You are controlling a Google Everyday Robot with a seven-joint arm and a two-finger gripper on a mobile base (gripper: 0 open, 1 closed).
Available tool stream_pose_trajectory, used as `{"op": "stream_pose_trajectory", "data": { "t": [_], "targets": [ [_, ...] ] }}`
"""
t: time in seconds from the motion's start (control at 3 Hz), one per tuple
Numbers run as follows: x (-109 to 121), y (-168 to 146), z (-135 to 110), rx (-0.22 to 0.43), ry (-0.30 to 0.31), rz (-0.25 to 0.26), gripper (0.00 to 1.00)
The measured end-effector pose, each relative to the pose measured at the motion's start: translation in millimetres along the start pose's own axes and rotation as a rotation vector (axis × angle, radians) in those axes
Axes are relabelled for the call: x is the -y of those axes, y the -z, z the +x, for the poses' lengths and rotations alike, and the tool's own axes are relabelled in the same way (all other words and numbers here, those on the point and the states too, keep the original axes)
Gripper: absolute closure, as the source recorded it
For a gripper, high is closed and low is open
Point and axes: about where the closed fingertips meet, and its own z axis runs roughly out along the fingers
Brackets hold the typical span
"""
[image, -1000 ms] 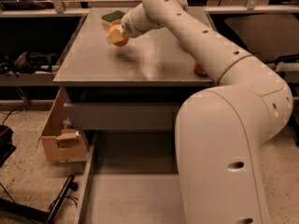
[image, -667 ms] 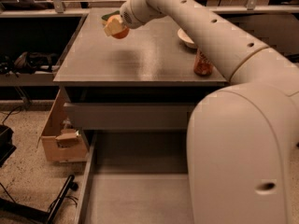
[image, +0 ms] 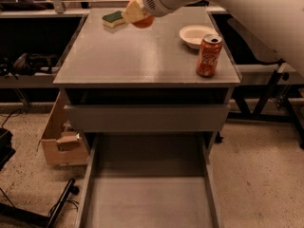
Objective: Place orange into middle drawer
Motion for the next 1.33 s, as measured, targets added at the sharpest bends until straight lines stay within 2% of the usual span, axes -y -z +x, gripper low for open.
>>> {"op": "stream_pose_trajectory", "data": {
  "t": [0.33, 0.67, 1.0, 1.33],
  "targets": [
    [-16, 86, 30, -0.022, -0.031, 0.061, 1.0],
    [-43, 137, 100, -0.097, -0.068, 0.054, 1.0],
    [-66, 153, 184, -0.179, -0.116, 0.012, 1.0],
    [-83, 149, 252, -0.207, -0.156, -0.046, 1.0]
  ]
}}
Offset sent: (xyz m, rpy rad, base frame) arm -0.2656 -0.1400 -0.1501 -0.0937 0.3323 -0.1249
